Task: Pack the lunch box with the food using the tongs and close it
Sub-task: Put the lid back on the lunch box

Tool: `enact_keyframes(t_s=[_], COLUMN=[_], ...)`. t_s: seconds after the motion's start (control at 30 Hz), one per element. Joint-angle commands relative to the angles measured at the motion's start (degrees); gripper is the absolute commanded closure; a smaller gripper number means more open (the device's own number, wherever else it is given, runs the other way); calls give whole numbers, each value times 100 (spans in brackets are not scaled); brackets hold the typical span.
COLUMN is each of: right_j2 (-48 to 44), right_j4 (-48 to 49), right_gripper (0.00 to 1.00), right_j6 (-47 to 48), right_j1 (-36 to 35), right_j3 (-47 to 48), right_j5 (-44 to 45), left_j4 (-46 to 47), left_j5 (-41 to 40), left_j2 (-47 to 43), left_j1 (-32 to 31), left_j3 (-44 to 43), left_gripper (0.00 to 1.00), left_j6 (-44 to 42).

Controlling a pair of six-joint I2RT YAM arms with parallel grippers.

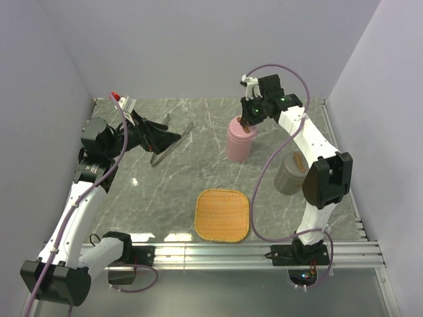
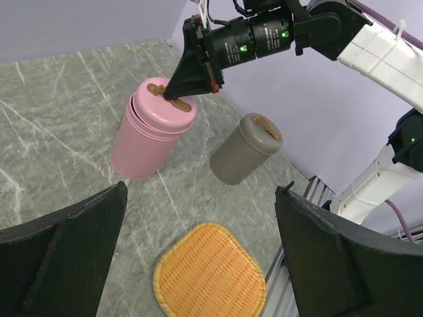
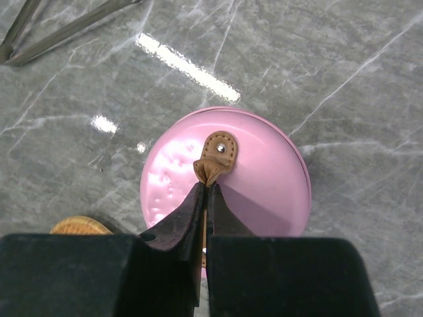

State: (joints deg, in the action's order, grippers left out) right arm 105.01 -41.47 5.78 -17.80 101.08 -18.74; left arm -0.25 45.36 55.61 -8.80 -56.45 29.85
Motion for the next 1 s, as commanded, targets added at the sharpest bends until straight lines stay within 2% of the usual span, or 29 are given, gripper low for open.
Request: enact_keyframes(t_s=[0.0,0.97], right_j2=[-324,-490], right_j4=[473,1159], right_gripper=[100,100], right_j6=[-95,-437], right_j1=[31,312], right_j3=[-18,-984], right_j5=[-121,-587], left_j4=[262,350], left_j5=[113,104], left_j2=[-77,81], left_j1=[18,18], left_j3=[11,11], left_gripper=[0,1], left_j6=[92,118])
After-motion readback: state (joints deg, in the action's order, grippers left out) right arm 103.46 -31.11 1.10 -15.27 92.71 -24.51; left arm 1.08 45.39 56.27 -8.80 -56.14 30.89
